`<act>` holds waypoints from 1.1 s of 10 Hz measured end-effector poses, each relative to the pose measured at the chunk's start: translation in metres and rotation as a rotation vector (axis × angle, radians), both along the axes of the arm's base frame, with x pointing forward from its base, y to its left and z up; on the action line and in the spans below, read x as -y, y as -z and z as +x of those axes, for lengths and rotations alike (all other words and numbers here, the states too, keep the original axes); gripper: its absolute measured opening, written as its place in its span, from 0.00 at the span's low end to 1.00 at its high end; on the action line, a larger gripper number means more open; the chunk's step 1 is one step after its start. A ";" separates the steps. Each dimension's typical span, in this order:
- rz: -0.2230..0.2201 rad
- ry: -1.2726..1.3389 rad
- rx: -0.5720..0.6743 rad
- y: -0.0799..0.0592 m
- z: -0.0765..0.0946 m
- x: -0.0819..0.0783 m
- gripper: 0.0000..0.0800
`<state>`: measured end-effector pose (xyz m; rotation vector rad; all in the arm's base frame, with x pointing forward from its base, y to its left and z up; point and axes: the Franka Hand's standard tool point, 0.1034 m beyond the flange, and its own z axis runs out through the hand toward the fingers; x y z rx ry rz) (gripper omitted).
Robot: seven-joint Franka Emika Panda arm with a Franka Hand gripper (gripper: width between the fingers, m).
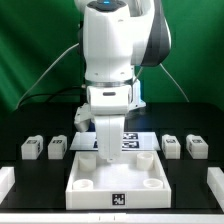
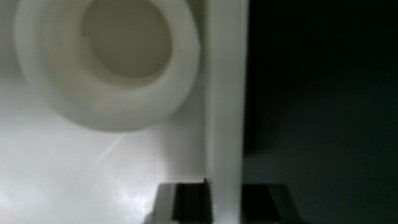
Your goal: Assemble one leg
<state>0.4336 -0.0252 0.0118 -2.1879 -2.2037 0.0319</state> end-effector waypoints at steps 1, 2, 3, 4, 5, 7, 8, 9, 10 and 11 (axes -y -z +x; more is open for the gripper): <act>0.000 0.000 0.000 0.000 0.000 0.000 0.07; 0.000 0.000 0.000 0.000 0.000 0.000 0.07; 0.000 0.000 0.000 0.000 0.000 0.000 0.07; 0.000 0.000 0.000 0.000 0.000 0.000 0.07; 0.000 0.000 0.000 0.000 0.000 0.000 0.07; 0.002 -0.002 0.005 0.000 0.004 -0.004 0.07; 0.009 -0.007 0.011 0.000 0.010 -0.016 0.07; 0.023 -0.015 0.023 0.000 0.021 -0.037 0.07; 0.031 0.001 0.027 -0.002 0.032 -0.054 0.07; 0.038 0.009 0.028 -0.003 0.044 -0.069 0.07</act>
Offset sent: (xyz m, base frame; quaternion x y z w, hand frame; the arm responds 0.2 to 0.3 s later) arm 0.0000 0.0000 0.0000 0.0000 0.0000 0.0000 1.0000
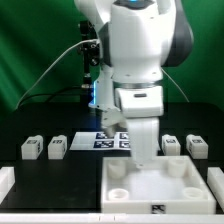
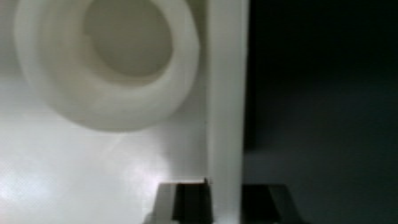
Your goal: Assemble one leg
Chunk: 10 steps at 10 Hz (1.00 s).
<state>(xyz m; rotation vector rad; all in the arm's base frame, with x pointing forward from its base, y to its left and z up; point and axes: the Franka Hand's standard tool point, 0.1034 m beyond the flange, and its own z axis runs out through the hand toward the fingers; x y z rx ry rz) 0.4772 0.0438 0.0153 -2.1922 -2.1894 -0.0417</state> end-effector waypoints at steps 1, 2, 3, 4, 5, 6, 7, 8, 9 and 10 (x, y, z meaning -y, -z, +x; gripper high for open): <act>0.006 -0.001 0.002 0.000 0.009 -0.008 0.07; 0.010 0.014 0.001 0.002 0.016 -0.013 0.07; 0.010 0.028 -0.006 0.003 0.019 -0.014 0.07; 0.008 0.028 -0.018 0.003 0.019 -0.014 0.08; 0.005 0.029 -0.032 0.003 0.019 -0.014 0.08; 0.003 0.036 -0.041 0.003 0.019 -0.014 0.08; 0.002 0.039 -0.041 0.003 0.019 -0.014 0.08; 0.003 0.039 -0.040 0.003 0.019 -0.014 0.08; 0.003 0.040 -0.041 0.004 0.019 -0.013 0.16; 0.003 0.040 -0.041 0.004 0.019 -0.013 0.16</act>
Offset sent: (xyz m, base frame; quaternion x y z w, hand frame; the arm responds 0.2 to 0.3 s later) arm 0.0306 0.0190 -0.0069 -0.0010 0.0182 0.0197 0.9996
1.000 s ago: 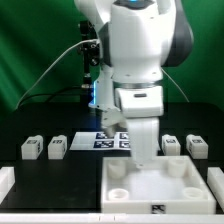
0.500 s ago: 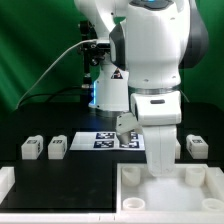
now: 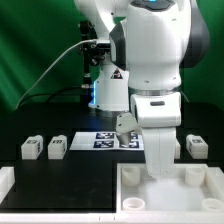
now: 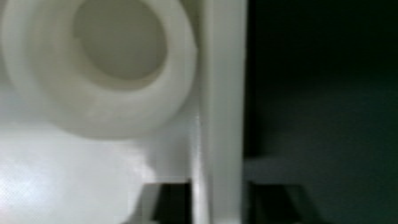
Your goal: Assemble one leg
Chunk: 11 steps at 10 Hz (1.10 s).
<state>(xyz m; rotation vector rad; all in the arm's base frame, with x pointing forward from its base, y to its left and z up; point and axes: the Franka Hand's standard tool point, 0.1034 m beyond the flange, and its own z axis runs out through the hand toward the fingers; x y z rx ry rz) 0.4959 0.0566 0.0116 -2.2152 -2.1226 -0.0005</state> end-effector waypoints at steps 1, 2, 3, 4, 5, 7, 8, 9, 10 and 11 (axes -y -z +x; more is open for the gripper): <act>0.000 0.001 0.000 0.000 0.000 0.000 0.37; 0.000 0.001 0.000 0.000 0.000 0.000 0.37; 0.000 0.001 0.000 0.000 0.000 0.001 0.65; 0.000 0.001 0.000 0.000 0.000 0.001 0.77; 0.000 0.002 0.000 0.000 0.000 0.001 0.77; 0.000 0.002 0.000 0.000 0.000 0.001 0.81; 0.000 0.002 0.000 0.000 0.000 0.001 0.81; 0.000 0.002 0.000 0.000 0.000 0.001 0.81; 0.000 0.002 0.000 0.000 0.000 0.001 0.81; 0.000 0.002 0.000 0.000 0.000 0.001 0.81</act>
Offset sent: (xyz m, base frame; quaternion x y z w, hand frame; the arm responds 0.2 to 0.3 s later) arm 0.0000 0.0000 0.0000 0.0000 0.0000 0.0000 1.0000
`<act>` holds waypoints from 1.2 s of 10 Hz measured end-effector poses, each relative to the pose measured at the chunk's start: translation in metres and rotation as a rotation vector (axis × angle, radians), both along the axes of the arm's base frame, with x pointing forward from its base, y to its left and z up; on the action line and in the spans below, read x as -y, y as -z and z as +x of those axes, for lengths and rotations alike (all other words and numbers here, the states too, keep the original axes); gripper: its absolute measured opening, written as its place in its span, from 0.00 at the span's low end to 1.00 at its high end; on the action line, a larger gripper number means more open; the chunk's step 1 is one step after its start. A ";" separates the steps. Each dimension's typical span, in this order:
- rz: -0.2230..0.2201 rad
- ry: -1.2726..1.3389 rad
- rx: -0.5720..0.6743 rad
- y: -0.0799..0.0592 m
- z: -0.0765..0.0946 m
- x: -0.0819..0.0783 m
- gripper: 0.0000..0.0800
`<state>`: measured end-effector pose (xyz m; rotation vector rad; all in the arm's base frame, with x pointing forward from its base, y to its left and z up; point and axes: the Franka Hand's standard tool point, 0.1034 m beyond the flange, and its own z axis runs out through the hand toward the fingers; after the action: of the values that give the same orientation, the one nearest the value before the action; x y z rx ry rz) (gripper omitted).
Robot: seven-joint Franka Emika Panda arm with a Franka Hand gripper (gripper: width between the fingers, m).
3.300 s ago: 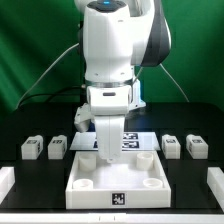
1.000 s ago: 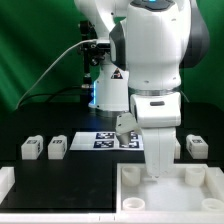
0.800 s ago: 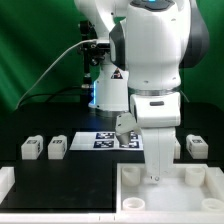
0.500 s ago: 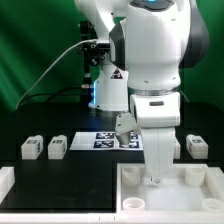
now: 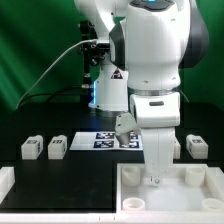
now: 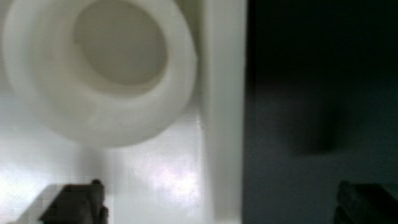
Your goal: Assemble one leg
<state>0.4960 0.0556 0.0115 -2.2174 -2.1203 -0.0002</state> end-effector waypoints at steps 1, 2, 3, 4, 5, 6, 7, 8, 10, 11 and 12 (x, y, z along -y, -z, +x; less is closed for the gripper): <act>0.000 0.000 0.000 0.000 0.000 0.000 0.81; 0.000 0.000 0.000 0.000 0.000 0.000 0.81; -0.001 0.018 0.000 -0.001 0.001 -0.001 0.81; -0.011 0.110 0.004 -0.013 0.003 -0.005 0.81; -0.015 0.150 0.017 -0.026 0.000 -0.015 0.81; -0.018 0.258 0.014 -0.032 -0.007 -0.026 0.81; -0.023 0.442 0.009 -0.038 -0.012 -0.041 0.81; -0.025 0.511 0.009 -0.042 -0.013 -0.047 0.81; -0.021 0.700 -0.011 -0.040 -0.014 -0.045 0.81; -0.021 0.810 -0.021 -0.040 -0.014 -0.047 0.81; -0.019 0.961 -0.035 -0.038 -0.018 -0.053 0.81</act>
Offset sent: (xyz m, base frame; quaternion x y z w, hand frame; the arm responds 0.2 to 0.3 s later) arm -0.0045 0.0029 0.0421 -0.0048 -0.0388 0.1477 0.9883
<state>0.4778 0.1083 0.0496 -2.9452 -0.8529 0.0035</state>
